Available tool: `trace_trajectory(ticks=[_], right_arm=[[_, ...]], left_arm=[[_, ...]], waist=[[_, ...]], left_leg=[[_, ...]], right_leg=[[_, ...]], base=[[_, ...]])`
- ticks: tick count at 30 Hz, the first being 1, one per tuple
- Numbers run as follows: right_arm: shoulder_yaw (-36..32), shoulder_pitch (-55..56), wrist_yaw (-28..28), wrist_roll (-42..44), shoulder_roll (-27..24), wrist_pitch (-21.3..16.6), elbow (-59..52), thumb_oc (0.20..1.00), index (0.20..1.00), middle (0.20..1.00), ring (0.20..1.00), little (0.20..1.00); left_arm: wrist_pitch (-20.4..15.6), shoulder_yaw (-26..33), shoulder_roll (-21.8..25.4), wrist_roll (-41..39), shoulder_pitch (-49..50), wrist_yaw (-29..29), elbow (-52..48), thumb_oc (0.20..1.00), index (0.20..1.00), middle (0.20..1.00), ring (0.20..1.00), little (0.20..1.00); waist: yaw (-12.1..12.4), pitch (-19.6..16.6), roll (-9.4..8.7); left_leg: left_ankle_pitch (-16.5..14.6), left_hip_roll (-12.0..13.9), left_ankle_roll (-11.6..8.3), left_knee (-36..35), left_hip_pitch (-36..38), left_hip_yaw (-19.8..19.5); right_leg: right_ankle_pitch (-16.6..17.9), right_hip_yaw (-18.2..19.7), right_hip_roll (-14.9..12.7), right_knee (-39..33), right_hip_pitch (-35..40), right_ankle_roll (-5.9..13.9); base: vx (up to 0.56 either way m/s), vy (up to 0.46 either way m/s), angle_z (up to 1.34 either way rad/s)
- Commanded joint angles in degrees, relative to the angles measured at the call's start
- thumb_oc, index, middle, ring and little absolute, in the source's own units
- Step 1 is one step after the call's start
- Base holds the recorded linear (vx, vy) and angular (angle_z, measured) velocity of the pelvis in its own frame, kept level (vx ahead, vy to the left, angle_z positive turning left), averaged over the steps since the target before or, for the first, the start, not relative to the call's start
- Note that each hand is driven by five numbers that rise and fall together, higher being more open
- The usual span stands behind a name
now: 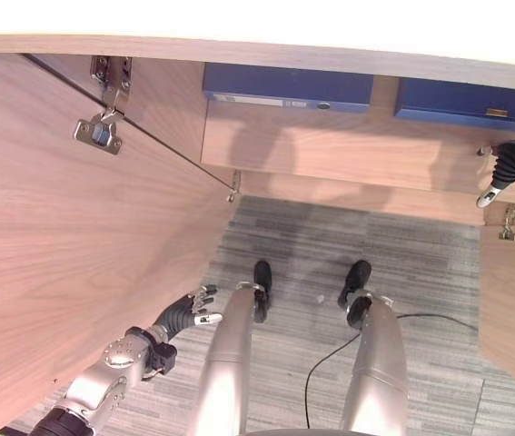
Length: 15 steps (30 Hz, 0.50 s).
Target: Put the empty folder in the office cabinet
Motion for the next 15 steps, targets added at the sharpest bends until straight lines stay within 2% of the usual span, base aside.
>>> trace_trajectory(ticks=[1,4,6,7,15], right_arm=[[10.5,9.8,9.9,7.2,11.0,-9.3,-2.7,1.000,1.000,1.000,1.000,1.000],[10.6,9.7,9.6,7.2,12.8,-9.3,-2.1,1.000,1.000,1.000,1.000,1.000],[10.6,9.7,9.6,7.1,12.9,-9.3,-2.0,1.000,1.000,1.000,1.000,1.000],[9.7,10.7,8.4,7.1,15.2,-9.1,-0.3,1.000,1.000,1.000,1.000,1.000],[6.0,15.0,7.9,8.6,20.0,-8.7,2.4,1.000,1.000,1.000,1.000,1.000]], left_arm=[[-2.2,1.4,1.6,-2.0,-0.9,0.2,-4.8,1.000,1.000,1.000,1.000,1.000],[-2.3,0.8,0.3,-2.4,-1.7,0.5,-3.0,1.000,1.000,1.000,1.000,1.000],[-2.4,0.7,0.4,-2.4,-1.8,0.5,-2.8,1.000,1.000,1.000,1.000,1.000],[-2.4,-0.4,-1.8,-2.8,-3.5,0.7,0.5,1.000,1.000,1.000,1.000,1.000],[-1.4,-3.2,-6.4,-3.1,-6.2,0.1,10.3,1.000,1.000,1.000,1.000,1.000]], waist=[[0.5,8.1,2.00],[0.2,8.2,1.22],[0.1,8.6,1.26],[-0.1,8.4,0.49],[-0.7,8.2,-1.02]], left_leg=[[2.3,1.6,-2.68,-6.6,0.3,-3.6],[4.0,1.7,-3.13,-11.2,4.5,-3.4],[4.1,1.6,-3.16,-11.6,5.1,-3.5],[5.1,1.6,-3.51,-15.0,9.5,-3.6],[6.3,1.7,-4.05,-20.9,22.8,-4.6]], right_leg=[[8.7,1.5,-2.7,-13.3,4.6,5.32],[9.9,0.2,-2.2,-17.3,8.6,5.71],[10.1,0.0,-2.2,-17.7,9.3,5.70],[10.9,-1.1,-1.6,-21.0,13.9,5.81],[10.6,-3.4,0.4,-25.3,28.0,5.71]], base=[[-0.06,-0.038,-0.02],[-0.05,-0.037,-0.01],[-0.03,-0.033,0.00],[-0.04,-0.069,0.01],[0.01,-0.073,0.03]])
